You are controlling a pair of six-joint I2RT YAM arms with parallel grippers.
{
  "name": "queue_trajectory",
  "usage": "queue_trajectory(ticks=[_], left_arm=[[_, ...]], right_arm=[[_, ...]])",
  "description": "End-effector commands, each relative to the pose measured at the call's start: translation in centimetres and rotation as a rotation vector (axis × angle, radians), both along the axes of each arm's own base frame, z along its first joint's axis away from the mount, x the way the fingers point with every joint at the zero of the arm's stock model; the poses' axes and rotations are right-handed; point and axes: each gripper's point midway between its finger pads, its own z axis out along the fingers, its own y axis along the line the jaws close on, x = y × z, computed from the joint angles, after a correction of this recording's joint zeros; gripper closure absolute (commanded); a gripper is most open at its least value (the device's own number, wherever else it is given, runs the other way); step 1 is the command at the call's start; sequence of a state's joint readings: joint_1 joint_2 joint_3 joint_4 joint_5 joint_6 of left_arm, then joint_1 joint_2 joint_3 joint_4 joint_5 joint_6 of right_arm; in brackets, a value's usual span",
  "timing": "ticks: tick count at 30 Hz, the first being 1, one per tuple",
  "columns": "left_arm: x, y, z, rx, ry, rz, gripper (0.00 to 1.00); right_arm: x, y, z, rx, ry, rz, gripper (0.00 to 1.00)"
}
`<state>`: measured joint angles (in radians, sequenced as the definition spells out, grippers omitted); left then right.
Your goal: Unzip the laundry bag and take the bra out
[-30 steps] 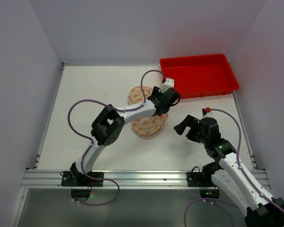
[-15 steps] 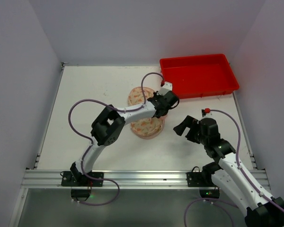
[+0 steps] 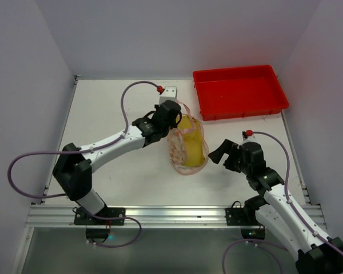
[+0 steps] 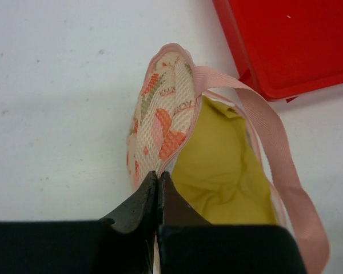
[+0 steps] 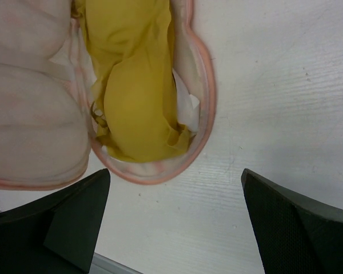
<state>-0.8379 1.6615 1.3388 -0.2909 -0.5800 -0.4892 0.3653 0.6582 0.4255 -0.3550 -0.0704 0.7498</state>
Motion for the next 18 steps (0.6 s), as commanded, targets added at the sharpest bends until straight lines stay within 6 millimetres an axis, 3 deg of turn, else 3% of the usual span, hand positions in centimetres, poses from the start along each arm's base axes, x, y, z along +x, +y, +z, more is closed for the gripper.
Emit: queue_trajectory(ticks=[1, 3, 4, 6, 7, 9, 11, 15, 18], left_arm=[[-0.3, 2.6, -0.8, -0.101, 0.015, 0.019, 1.00], [-0.2, 4.8, -0.4, -0.135, 0.004, 0.044, 1.00], [-0.8, 6.0, -2.2, -0.120, 0.034, 0.056, 1.00], [-0.9, 8.0, -2.4, -0.135, 0.030, 0.081, 1.00], [-1.6, 9.0, -3.9, -0.107, 0.052, 0.087, 1.00], [-2.0, 10.7, -4.5, -0.092, 0.059, 0.109, 0.98], [-2.9, 12.8, -6.6, -0.049, 0.102, 0.145, 0.94], [-4.6, 16.6, -8.3, 0.004, 0.138, 0.231, 0.80], [-5.3, 19.3, -7.6, 0.052, 0.137, 0.310, 0.61]], right_arm=[[0.8, 0.8, 1.3, 0.013, -0.057, 0.046, 0.01], [0.8, 0.8, 1.1, 0.006, -0.053, 0.055, 0.01], [0.8, 1.0, 1.2, 0.009, -0.054, 0.063, 0.01], [0.9, 1.1, 1.2, 0.010, -0.058, 0.072, 0.01], [1.0, 1.1, 1.3, 0.012, -0.060, 0.072, 0.01], [1.1, 1.3, 1.5, 0.011, -0.072, 0.088, 0.01], [1.2, 1.6, 1.9, 0.014, -0.090, 0.109, 0.01], [1.6, 2.5, 2.4, 0.015, -0.103, 0.169, 0.02], [2.1, 3.3, 2.9, 0.023, -0.104, 0.208, 0.03]])
